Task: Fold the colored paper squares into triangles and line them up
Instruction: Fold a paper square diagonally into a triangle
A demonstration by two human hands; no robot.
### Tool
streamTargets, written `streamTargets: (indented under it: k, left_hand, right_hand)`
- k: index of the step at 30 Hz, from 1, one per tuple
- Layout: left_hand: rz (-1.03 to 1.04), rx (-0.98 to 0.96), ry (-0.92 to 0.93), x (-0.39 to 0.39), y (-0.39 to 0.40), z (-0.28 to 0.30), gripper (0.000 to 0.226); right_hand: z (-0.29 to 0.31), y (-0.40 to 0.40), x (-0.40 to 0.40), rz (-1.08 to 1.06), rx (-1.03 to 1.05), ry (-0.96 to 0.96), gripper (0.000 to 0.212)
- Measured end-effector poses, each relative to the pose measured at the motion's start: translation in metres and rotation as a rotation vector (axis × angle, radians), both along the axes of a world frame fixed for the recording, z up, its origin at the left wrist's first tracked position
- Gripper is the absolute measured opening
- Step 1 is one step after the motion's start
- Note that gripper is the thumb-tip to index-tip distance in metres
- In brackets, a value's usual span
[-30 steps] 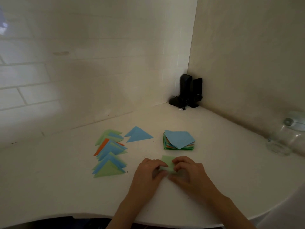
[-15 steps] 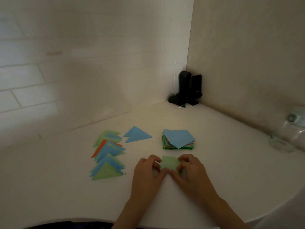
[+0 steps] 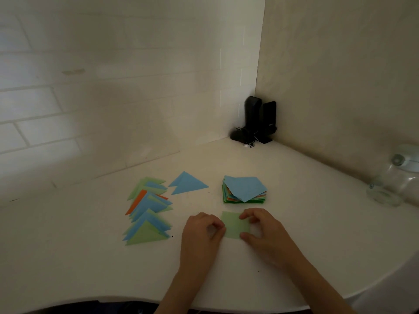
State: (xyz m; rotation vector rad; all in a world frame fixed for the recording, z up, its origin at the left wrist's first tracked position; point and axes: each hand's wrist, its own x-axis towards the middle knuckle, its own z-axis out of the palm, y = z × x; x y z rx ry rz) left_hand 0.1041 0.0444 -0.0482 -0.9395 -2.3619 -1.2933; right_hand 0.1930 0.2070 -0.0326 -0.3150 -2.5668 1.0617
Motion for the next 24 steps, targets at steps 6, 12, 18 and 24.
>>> streamTargets:
  k: [6,12,18,24]
  left_hand:
    - [-0.027,-0.177,0.01,-0.001,0.004,0.008,0.021]
    - [-0.038,-0.394,0.237,0.001,0.002,0.021,0.034]
    - [0.045,-0.52,0.377,0.025,0.002,0.023,0.03]
    - [0.086,-0.501,0.391,0.041,0.0,0.018,0.037]
  right_hand:
    - [0.019,0.004,-0.002,0.078,0.173,-0.177,0.041]
    - [0.022,-0.004,0.0,0.036,0.309,-0.294,0.039]
    - [0.019,-0.007,0.01,0.008,0.239,-0.225,0.038]
    - [0.019,-0.012,0.021,-0.1,0.074,-0.141,0.035]
